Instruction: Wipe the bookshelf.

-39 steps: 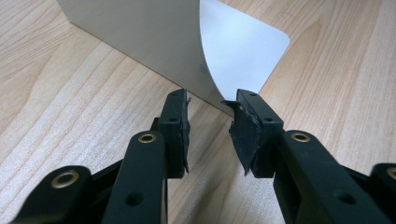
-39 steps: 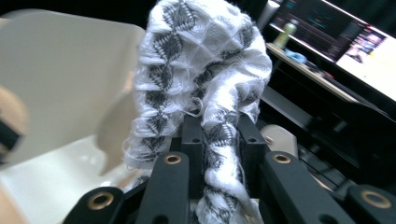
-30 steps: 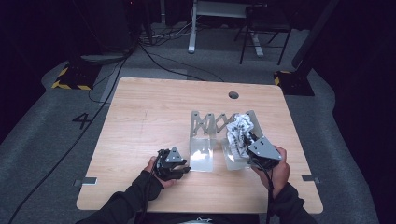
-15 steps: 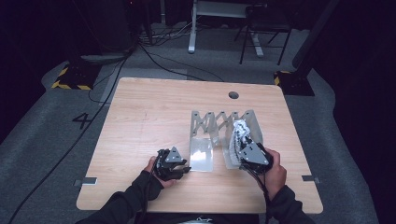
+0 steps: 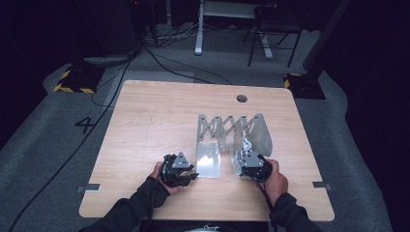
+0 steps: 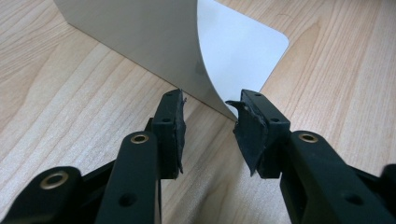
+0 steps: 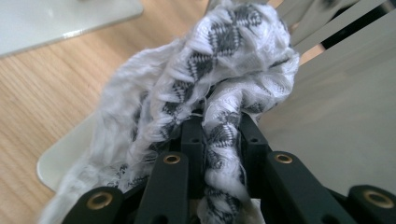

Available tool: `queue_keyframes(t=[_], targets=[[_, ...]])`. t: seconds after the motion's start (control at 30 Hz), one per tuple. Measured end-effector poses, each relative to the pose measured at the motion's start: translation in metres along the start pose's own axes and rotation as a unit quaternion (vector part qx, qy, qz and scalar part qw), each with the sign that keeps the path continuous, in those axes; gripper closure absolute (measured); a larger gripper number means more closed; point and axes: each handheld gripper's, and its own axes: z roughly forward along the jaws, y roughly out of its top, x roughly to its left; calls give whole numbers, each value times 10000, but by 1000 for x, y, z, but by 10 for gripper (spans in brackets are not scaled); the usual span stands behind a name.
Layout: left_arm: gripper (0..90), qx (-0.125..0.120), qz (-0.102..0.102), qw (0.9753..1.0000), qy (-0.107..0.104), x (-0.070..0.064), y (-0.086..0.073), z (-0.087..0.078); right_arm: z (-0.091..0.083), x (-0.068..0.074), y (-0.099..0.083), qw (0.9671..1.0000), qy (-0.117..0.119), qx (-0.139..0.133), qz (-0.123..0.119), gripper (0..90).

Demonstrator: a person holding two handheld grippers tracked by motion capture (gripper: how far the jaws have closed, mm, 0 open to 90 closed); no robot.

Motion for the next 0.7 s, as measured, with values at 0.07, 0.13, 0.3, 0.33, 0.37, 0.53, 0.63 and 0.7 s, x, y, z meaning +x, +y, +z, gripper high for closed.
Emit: queue_keyframes(t=[0.07,0.13,0.3,0.33,0.37,0.53,0.63,0.7], targets=[[594,-3,-10,10000,-9,-1,1,1,6,2,-1,9999,78,48,146,767],[548,-18,-48,10000,8,-1,2,2,11,3,-1,9998,139,70,160,766],[428,-94,-189,9997,143,0,4,2,6,-2,0,9978,603,170,236,776],[403,-194,-270,9992,223,2,5,0,3,-3,0,9966,757,203,264,777],[375,-219,-317,9990,236,2,6,0,0,-4,0,9952,913,244,247,778],[327,-321,-282,9989,192,-1,9,-1,-8,-7,5,9992,332,122,206,768],[315,-326,-258,9990,182,-4,12,1,-3,-6,9,9998,1,-16,208,764],[309,-337,-307,9988,181,-5,13,3,4,-4,11,9998,-97,-71,182,763]])
